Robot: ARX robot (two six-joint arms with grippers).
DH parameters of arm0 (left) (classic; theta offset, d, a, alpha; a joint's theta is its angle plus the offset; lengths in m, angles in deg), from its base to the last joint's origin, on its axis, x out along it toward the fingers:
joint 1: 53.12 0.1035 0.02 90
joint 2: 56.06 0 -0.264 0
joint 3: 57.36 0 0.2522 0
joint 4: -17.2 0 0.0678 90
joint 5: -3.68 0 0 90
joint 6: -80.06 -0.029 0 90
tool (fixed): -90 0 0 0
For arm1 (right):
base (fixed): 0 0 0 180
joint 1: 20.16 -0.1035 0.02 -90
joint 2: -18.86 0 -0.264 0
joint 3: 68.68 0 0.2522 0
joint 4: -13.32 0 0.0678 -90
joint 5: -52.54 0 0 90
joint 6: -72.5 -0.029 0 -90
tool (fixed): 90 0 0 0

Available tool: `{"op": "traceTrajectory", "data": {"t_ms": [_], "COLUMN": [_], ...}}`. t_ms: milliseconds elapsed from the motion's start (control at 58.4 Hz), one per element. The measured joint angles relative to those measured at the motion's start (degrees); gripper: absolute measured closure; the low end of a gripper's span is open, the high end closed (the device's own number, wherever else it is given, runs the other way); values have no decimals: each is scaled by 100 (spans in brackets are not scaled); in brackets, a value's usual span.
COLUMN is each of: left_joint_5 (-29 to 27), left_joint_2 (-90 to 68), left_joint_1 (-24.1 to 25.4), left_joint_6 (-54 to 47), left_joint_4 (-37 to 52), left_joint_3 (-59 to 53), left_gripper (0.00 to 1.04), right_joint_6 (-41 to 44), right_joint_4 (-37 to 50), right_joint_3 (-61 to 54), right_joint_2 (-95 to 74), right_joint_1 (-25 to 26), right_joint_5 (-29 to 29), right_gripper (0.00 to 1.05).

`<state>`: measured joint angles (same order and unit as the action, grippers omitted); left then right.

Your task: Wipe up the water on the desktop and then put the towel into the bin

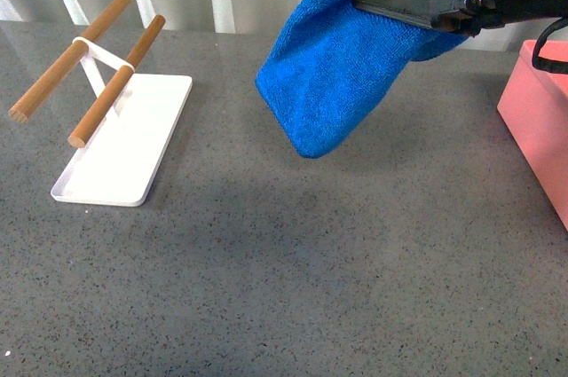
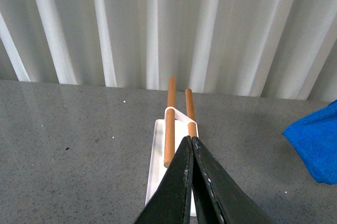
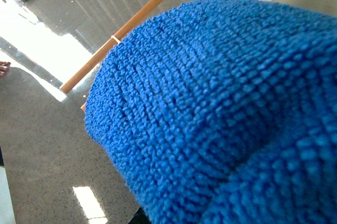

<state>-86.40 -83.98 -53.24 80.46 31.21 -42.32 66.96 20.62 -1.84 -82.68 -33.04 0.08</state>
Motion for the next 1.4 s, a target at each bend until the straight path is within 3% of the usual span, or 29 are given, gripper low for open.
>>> {"op": "traceTrajectory", "data": {"t_ms": [873, 959, 1181, 1404], "left_joint_5": [2, 7, 7, 7], "left_joint_2": [1790, 2540, 2769, 2771], "left_joint_1": [0, 0, 0, 0], "left_joint_6": [2, 2, 0, 2], "left_joint_4": [-1753, -2695, -2771, -2774], "left_joint_3": [0, 0, 0, 0], "left_gripper": [101, 101, 101, 68], "right_joint_6": [190, 190, 208, 413], "right_joint_4": [-85, -85, -98, -494], "right_joint_3": [-9, -17, -33, -17], "right_joint_2": [-2, -2, -2, -81], "right_joint_1": [37, 48, 59, 105], "right_joint_5": [-105, -101, -103, -354], "right_gripper": [99, 99, 99, 99]}}
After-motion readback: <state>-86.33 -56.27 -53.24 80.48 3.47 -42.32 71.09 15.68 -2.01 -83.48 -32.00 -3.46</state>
